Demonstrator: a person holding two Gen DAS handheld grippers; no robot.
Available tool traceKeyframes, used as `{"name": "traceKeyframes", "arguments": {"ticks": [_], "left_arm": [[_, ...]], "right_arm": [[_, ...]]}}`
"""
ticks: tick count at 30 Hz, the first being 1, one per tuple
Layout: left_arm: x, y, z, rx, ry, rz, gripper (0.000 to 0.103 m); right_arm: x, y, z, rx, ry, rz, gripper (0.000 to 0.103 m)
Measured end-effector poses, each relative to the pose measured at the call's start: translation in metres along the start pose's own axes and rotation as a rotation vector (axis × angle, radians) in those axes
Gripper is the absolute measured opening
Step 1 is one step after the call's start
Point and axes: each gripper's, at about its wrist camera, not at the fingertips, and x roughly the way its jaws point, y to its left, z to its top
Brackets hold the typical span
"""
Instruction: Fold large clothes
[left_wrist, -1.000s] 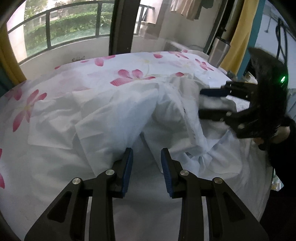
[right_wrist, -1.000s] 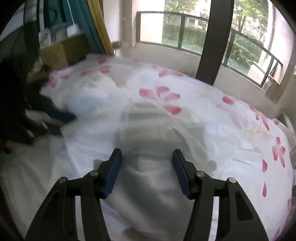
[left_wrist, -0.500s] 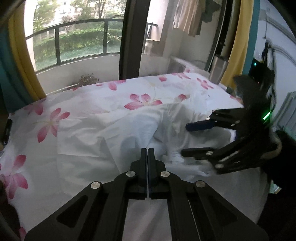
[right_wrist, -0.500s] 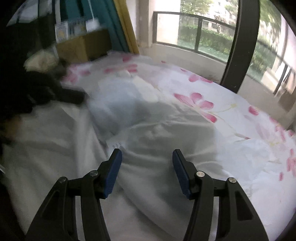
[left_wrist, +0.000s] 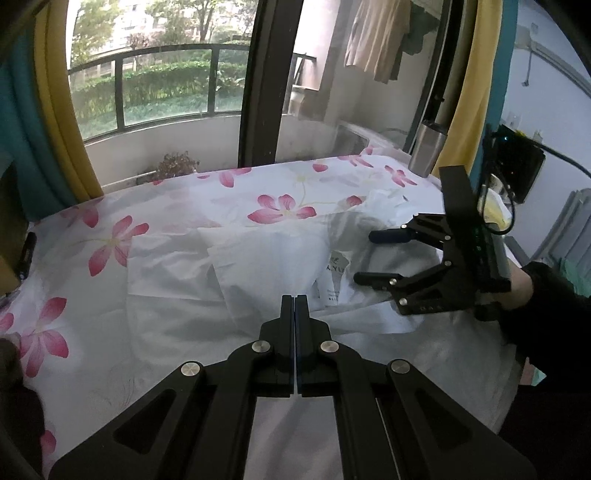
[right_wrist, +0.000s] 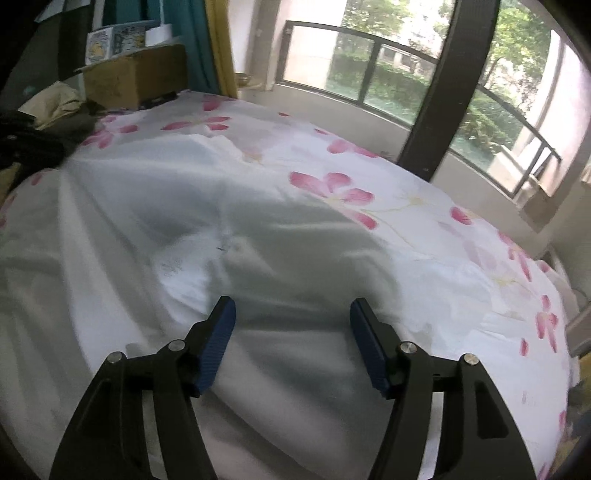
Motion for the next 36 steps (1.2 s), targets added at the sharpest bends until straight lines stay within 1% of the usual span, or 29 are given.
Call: {"name": "traceKeyframes", "arguments": {"ticks": [2,5,7,9,11,14,15,16,17,19,20,21,23,25,27,30,32,34,36], "left_arm": [[-0.006,0.001,0.001,-0.003,-0.013,0.005,0.000],[-0.019,0.002,0.004,-0.018,-0.055,-0.030,0.000],[-0.016,0.000,0.004,-0.015,-0.039,-0.059,0.000],[-0.007,-0.001,0.002,-0.009,-0.008,-0.051,0.000],[0.003,-0.002,0.001,-0.016,0.014,-0.054,0.000],[0.009,-0.007,0.007,-0.010,0.011,-0.023,0.000],[0.010,-0.010,0.011,0.000,-0.002,-0.024,0.000],[0.009,-0.013,0.014,0.011,-0.017,-0.032,0.000],[0.010,-0.016,0.017,0.026,-0.030,-0.038,0.001],[0.020,-0.019,0.023,0.050,-0.034,-0.038,0.002],[0.029,-0.019,0.024,0.053,-0.023,-0.041,0.002],[0.046,-0.016,0.023,0.054,0.010,-0.036,0.003],[0.075,-0.012,0.017,0.045,0.082,-0.008,0.004],[0.096,-0.009,0.009,0.017,0.132,-0.040,0.004],[0.108,-0.008,0.002,-0.002,0.151,-0.060,0.004],[0.109,-0.011,0.002,-0.010,0.135,-0.074,0.004],[0.105,-0.012,0.005,-0.006,0.128,-0.072,0.004],[0.095,-0.011,0.011,0.002,0.102,-0.060,0.005],[0.078,-0.004,0.018,-0.012,0.059,-0.027,0.005]], "right_arm": [[-0.001,-0.005,-0.002,0.022,0.007,0.000,0.064],[-0.003,-0.008,-0.004,0.040,0.005,0.008,0.065],[-0.005,-0.008,-0.003,0.049,0.006,0.011,0.065],[-0.010,-0.006,-0.001,0.063,0.000,0.048,0.065],[-0.021,-0.005,0.000,0.072,-0.025,0.092,0.065],[-0.030,-0.004,-0.001,0.085,-0.039,0.114,0.065],[-0.029,-0.004,-0.002,0.086,-0.034,0.116,0.065],[-0.026,-0.005,-0.004,0.079,-0.020,0.103,0.065],[-0.021,-0.005,-0.006,0.068,0.000,0.072,0.065],[-0.012,-0.008,-0.011,0.057,0.033,0.029,0.065],[-0.011,-0.011,-0.012,0.070,0.033,0.041,0.065],[-0.013,-0.014,-0.011,0.084,0.028,0.052,0.065],[-0.019,-0.019,-0.009,0.089,0.020,0.041,0.065],[-0.025,-0.026,-0.008,0.101,0.009,0.029,0.065],[-0.029,-0.035,-0.008,0.126,0.001,0.027,0.065],[-0.022,-0.046,-0.011,0.136,0.021,0.002,0.065],[-0.015,-0.056,-0.011,0.169,0.035,-0.002,0.065],[-0.014,-0.064,-0.009,0.203,0.034,0.012,0.065],[-0.019,-0.071,-0.006,0.223,0.022,0.010,0.065]]}}
